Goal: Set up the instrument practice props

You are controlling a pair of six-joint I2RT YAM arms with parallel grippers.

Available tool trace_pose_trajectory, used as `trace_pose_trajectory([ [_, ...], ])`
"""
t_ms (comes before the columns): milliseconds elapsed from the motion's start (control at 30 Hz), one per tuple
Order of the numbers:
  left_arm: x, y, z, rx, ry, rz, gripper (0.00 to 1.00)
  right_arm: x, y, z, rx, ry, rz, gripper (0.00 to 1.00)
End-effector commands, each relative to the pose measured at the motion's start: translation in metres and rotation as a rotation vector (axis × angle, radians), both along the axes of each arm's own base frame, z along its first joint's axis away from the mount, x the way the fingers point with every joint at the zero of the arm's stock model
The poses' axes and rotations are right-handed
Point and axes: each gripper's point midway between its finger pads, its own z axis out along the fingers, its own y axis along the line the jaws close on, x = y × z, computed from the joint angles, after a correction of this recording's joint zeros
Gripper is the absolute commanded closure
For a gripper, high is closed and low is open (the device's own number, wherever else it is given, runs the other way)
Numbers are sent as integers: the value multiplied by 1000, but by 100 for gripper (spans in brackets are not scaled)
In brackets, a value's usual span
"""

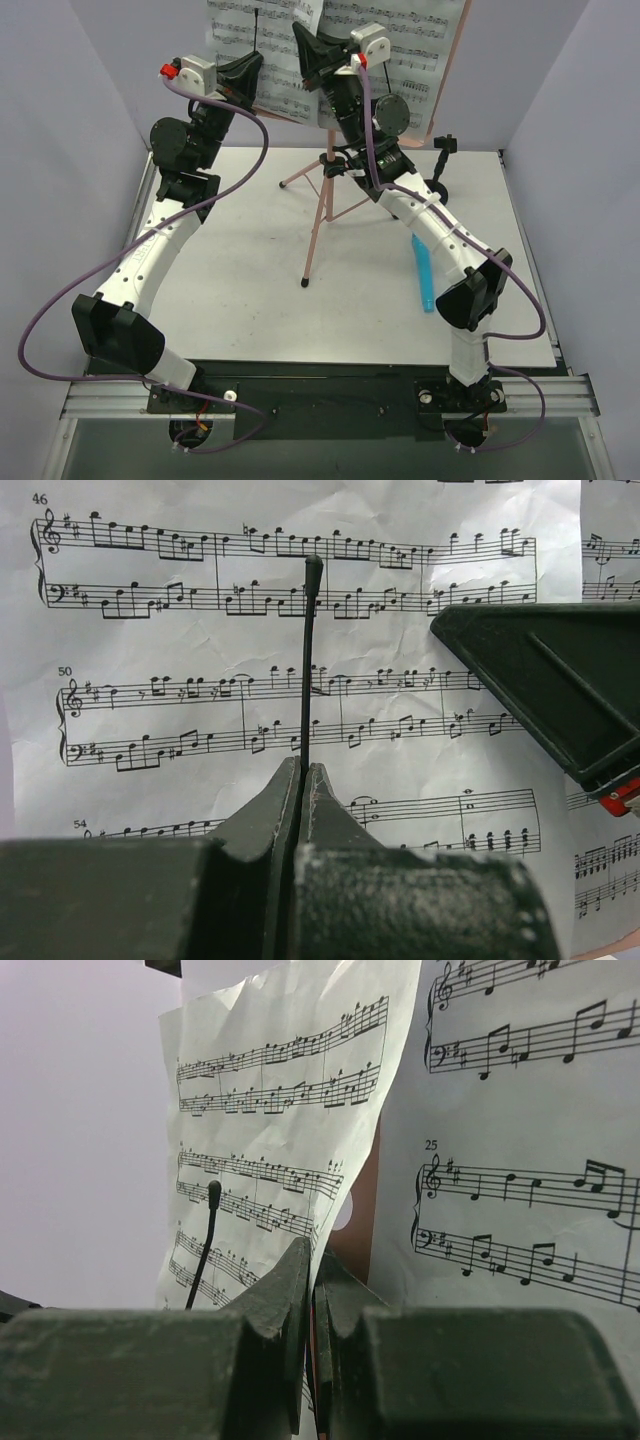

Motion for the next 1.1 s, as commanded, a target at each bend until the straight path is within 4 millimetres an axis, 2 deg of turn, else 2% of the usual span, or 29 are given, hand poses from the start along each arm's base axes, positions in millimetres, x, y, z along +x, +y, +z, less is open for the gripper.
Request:
trace_pose_trajectory([
  [0,-42,15,51,-65,-147,-16,100,-22,-16,40,95,-123,-7,100],
  [367,-39,15,50,-67,-144,-15,100,-24,-15,44,90,-148,-6,100],
  [500,-37,14,48,-67,-140,-20,69,-24,-13,43,79,-150,1,100],
  [567,-38,15,48,-68,-141,-21,58,-25,-13,43,76,-153,2,100],
  [633,-38,16,47,-72,-138,-20,53,-27,-13,44,74,-160,7,100],
  [700,-39,18,46,-77,-139,-17,52,-29,-14,44,70,-164,12,97],
  [733,-40,19,48,-79,-142,-16,52,-31,-15,45,72,-167,14,88],
  [867,-42,21,48,-78,-144,-12,51,-41,-17,48,68,-182,38,70],
  [1067,-44,23,45,-78,-139,-9,51,-72,-31,57,49,-207,76,56],
])
